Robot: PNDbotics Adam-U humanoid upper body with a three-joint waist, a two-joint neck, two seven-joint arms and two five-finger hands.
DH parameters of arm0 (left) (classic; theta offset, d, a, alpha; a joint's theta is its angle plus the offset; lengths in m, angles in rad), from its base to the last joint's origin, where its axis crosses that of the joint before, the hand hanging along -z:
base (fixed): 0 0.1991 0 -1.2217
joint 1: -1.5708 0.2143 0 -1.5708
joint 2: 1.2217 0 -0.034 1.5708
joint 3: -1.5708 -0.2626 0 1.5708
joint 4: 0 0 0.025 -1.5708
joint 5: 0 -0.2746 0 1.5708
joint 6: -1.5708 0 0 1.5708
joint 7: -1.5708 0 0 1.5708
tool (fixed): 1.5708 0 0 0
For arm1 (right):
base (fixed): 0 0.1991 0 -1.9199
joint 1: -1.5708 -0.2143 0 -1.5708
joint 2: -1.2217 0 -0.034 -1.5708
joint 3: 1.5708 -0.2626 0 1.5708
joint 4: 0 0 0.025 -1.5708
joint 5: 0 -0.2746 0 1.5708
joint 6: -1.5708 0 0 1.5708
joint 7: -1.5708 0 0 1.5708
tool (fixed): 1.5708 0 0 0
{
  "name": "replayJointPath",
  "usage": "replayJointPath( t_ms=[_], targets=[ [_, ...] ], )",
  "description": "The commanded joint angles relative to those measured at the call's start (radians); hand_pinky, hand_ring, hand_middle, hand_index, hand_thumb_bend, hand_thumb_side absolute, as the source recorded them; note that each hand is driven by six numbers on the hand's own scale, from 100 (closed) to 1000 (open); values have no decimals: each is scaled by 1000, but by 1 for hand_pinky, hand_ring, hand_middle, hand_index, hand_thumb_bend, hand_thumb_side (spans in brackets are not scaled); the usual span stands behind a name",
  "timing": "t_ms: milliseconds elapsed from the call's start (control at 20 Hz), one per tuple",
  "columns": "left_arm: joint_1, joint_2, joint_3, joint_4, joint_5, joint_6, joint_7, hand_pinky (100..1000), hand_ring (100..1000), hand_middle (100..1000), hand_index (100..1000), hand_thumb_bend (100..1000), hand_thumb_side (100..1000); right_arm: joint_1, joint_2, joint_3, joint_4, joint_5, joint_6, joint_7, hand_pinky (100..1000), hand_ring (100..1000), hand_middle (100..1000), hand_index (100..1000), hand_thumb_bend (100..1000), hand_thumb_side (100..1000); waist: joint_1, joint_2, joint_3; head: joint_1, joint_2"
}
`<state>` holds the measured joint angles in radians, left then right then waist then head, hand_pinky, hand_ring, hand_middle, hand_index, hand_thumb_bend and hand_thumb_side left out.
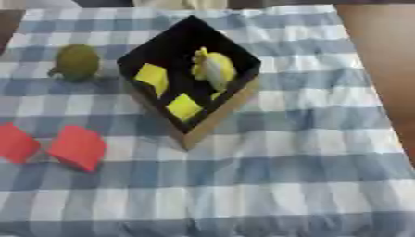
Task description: Pick up objects on the table and place them in the box.
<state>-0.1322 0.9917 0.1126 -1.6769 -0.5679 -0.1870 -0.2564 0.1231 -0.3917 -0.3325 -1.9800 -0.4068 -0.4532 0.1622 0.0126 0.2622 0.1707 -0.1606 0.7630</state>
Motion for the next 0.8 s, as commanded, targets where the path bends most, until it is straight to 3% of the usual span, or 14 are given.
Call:
replayJointPath(
  t_ms=[50, 800],
  targets=[
    [-10, 34, 4, -7, 8, -7, -12, 883, 100, 807, 876, 508, 185, -3, -13, -9, -20, 4, 2, 1, 848, 1000, 509, 840, 100, 591, 14, -25, -1, -2, -4],
    [-6, 45, -26, -29, 14, -41, -66, 889, 100, 805, 901, 565, 100, -1, -10, -9, -20, 5, 10, 4, 849, 1000, 504, 839, 100, 591, 12, -26, 7, -5, 2]
  ],
)
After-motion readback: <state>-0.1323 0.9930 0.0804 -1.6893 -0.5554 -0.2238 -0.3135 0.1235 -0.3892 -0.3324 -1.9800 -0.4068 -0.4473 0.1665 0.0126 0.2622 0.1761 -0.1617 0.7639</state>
